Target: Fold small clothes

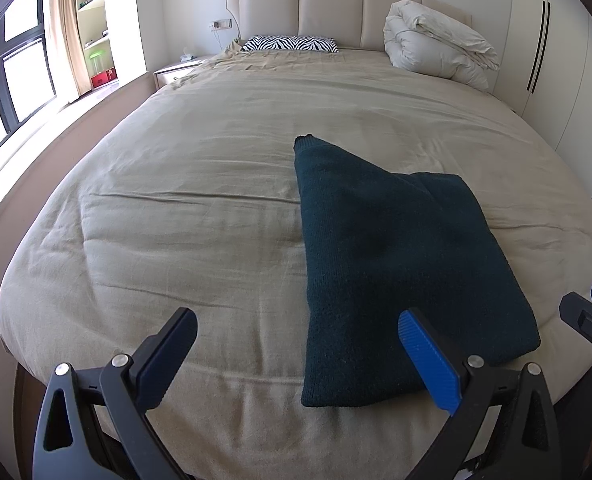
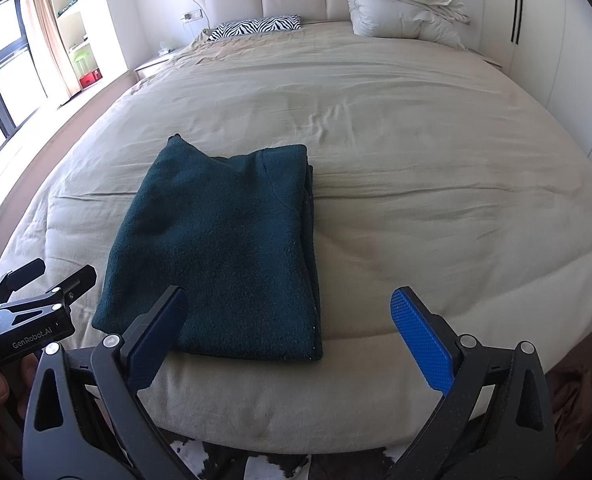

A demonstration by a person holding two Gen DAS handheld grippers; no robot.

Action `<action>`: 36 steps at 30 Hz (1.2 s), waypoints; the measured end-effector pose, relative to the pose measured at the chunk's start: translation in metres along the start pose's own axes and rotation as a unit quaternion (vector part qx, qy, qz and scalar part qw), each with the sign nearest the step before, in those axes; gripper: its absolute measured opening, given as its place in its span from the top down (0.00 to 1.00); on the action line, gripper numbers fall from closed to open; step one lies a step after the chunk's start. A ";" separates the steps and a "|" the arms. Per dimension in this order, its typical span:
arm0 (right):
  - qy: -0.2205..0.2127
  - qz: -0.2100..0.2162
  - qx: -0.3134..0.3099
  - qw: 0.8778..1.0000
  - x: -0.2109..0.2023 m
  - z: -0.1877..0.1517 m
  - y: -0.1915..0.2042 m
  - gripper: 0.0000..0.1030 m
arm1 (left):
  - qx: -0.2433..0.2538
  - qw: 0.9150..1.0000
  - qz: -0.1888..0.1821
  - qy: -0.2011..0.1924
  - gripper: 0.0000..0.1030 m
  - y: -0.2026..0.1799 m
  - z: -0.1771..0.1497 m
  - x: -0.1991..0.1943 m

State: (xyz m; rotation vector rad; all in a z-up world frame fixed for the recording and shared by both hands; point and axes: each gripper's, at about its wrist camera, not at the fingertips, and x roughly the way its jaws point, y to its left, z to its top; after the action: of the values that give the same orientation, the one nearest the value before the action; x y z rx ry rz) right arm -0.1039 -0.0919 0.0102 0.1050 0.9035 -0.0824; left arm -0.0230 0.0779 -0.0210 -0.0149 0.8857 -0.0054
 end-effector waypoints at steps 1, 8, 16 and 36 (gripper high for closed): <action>0.000 0.000 0.000 1.000 0.000 0.000 0.000 0.00 | 0.000 1.000 0.000 0.000 0.00 0.000 0.000 0.000; 0.001 0.000 0.000 1.000 0.001 -0.002 -0.001 0.00 | 0.000 1.000 -0.001 0.002 0.00 0.002 0.000 0.002; 0.001 0.000 0.000 1.000 0.001 -0.002 -0.002 0.00 | 0.001 1.000 -0.002 0.003 0.00 0.003 0.000 0.003; 0.004 0.001 0.001 1.000 0.002 -0.004 -0.003 0.00 | 0.003 1.000 -0.005 0.007 0.00 0.006 0.001 0.005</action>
State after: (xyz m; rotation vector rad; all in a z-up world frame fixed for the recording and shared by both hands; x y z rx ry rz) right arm -0.1058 -0.0949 0.0061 0.1075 0.9110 -0.0814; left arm -0.0192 0.0842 -0.0251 -0.0144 0.9002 -0.0183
